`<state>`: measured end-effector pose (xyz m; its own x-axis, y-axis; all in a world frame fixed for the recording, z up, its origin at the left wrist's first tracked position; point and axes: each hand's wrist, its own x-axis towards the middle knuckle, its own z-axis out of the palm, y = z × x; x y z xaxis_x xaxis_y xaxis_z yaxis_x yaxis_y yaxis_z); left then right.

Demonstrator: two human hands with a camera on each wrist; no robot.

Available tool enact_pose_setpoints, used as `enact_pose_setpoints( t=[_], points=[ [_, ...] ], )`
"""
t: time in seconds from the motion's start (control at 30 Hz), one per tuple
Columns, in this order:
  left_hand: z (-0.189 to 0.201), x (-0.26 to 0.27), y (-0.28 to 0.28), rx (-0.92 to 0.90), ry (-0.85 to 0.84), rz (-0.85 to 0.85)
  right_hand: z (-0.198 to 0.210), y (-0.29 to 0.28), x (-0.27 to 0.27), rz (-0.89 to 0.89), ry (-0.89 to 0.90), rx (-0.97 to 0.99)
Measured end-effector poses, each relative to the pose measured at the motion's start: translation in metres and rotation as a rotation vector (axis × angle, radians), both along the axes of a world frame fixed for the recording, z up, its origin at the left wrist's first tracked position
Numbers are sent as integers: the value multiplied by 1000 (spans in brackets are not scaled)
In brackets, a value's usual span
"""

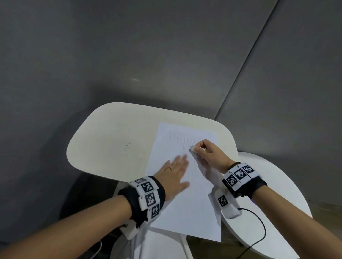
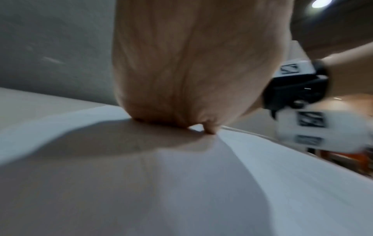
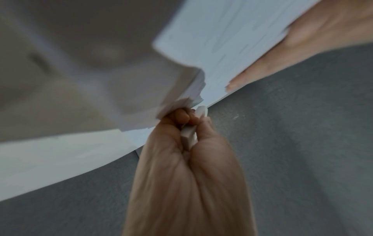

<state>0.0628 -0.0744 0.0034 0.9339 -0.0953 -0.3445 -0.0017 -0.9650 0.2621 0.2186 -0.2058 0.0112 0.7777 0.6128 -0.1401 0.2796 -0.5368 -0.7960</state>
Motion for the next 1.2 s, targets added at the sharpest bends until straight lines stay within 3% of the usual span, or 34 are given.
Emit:
enact_pose_setpoints(
  t=[0.1,0.13,0.2,0.27,0.33,0.37,0.47,0.5,0.57,0.63,0.7,0.73,0.87,0.9,1.0,1.07,1.2],
  points=[
    [2,14,14,2,-6,518,1,0,-1,-12,1,-25],
    [4,18,15,-1,4,600,0,1,-1,-15,9,-23],
    [5,21,9,13,-48,501,0,2,-2,-31,25,9],
    [10,19,2,-24,-75,199,-1,2,-3,-59,34,61],
    [8,19,8,-54,-50,42,0,1,-7,-89,58,120],
    [7,24,15,-56,-56,103,1,2,-8,-105,83,147],
    [13,39,35,-12,-13,595,4,1,-11,-127,127,183],
    [14,43,36,26,-3,619,3,1,-11,-123,127,185],
    [13,48,28,92,-52,381,2,2,-9,-126,124,179],
    [13,45,19,-11,-60,46,1,1,-9,-130,124,180],
    [6,42,21,-76,-44,-100,2,1,-11,-130,130,189],
    [3,43,26,-73,-40,-37,3,0,-11,-131,136,189],
    [5,54,49,70,40,608,10,-1,-15,-101,139,162],
    [7,57,52,100,25,619,13,-1,-15,-89,159,161],
    [13,61,54,76,-106,382,23,4,-13,-41,278,168],
    [11,63,53,46,-124,340,28,10,-9,12,229,90],
    [-6,70,51,77,-86,409,34,34,3,79,48,-35]
  ],
)
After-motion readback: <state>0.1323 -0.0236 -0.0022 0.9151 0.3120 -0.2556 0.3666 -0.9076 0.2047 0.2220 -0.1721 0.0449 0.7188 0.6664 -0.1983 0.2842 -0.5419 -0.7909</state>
